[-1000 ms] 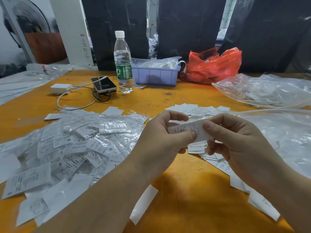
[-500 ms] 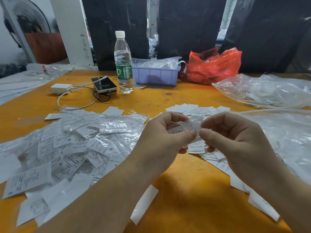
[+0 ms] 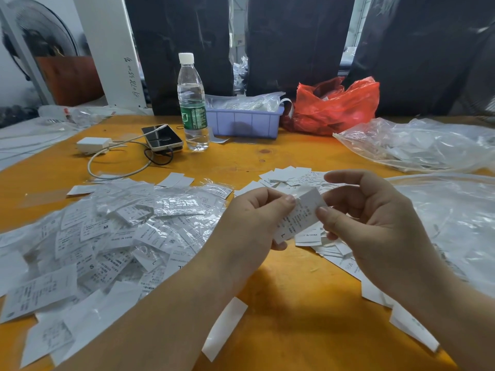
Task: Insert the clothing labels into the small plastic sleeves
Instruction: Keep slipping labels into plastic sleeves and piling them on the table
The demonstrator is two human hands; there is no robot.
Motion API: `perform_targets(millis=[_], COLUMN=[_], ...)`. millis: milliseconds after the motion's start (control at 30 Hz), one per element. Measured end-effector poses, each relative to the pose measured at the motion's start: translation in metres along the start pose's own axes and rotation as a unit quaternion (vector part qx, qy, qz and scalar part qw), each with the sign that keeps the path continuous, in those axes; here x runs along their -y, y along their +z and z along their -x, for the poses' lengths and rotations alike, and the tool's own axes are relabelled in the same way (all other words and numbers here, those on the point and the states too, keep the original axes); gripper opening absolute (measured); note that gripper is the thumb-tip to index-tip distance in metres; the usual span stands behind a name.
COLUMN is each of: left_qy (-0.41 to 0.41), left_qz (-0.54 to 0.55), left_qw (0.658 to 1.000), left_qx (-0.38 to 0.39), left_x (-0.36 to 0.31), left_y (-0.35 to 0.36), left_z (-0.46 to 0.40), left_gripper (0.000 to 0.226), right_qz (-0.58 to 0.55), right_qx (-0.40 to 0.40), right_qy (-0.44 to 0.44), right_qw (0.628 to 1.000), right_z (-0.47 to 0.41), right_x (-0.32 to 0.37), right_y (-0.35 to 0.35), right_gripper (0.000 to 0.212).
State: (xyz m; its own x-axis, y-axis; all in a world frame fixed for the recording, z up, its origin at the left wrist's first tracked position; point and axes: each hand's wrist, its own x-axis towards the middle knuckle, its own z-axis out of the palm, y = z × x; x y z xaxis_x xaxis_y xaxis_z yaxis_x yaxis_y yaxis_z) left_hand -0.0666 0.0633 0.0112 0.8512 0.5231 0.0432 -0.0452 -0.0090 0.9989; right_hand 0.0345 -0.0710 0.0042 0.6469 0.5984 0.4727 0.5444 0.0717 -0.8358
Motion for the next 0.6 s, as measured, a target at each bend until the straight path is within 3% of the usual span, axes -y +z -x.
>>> perform_targets(millis=[600], left_qy=[0.020], left_qz=[-0.013], left_qw=[1.000], left_qx=[0.001], left_x=[-0.0024], left_y=[-0.0007], left_z=[0.0037], left_gripper=[0.007], right_qz=[-0.004], right_qx=[0.024], right_qy=[0.027], right_qw=[0.999], right_z=[-0.0008], right_x=[-0.0034], right_y=[0.0014], right_gripper=[0.026])
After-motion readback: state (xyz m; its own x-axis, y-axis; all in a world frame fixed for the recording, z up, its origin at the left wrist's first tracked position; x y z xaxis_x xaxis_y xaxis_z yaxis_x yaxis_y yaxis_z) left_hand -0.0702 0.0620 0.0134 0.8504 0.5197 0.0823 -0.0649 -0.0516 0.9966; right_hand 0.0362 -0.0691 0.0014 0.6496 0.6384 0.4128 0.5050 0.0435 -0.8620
